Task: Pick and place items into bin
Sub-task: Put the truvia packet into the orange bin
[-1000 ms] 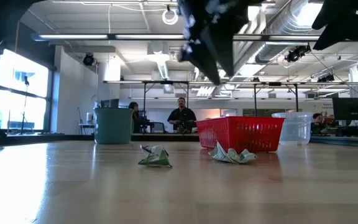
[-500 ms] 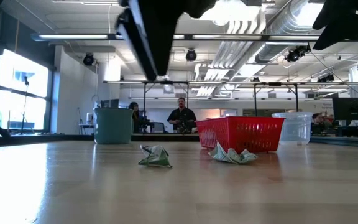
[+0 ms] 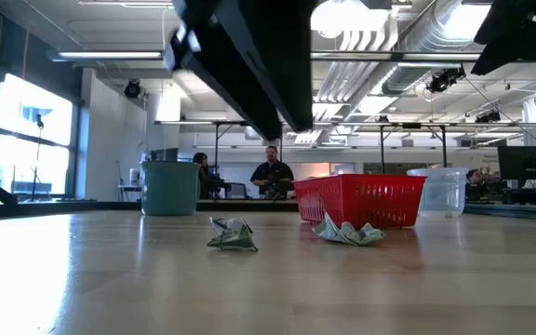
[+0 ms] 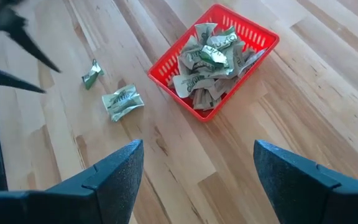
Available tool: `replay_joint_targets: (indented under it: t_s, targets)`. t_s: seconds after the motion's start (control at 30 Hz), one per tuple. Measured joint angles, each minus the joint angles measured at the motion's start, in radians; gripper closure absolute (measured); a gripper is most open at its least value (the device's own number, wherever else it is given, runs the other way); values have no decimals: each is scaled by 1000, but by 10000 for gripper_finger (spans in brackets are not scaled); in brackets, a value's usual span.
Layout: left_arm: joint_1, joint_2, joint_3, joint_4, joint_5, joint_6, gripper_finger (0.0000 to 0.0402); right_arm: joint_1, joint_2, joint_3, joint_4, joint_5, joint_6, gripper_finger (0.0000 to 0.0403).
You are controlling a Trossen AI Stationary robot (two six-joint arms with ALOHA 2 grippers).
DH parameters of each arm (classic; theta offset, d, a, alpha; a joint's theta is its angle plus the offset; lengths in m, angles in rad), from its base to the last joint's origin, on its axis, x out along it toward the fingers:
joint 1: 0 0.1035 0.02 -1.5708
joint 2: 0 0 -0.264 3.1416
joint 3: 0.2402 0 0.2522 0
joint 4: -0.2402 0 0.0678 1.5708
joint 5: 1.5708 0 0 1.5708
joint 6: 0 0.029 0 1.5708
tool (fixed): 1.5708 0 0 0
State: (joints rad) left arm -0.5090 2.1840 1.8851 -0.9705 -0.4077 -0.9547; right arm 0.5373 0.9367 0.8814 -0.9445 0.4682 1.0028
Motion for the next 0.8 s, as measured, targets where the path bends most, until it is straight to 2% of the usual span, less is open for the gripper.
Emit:
replay_joint_targets:
  t_s: [0.13,0.23,0.53,0.6,0.67,0.8]
  targets:
    - [16,-22,-94,157,27,4,204,0,0,0,-1,-4,6,110]
    - [17,-57,-139,192,37,-18,204,0,0,0,-1,-7,7,110]
    - [10,-103,-165,62,64,-70,204,0,0,0,-7,59,12,110]
    - [4,-144,-219,66,60,-72,204,0,0,0,-7,74,24,110]
    - [3,-198,-312,146,63,-73,204,0,0,0,-3,78,34,110]
    - [5,-296,-549,413,105,-113,204,0,0,0,0,78,62,110]
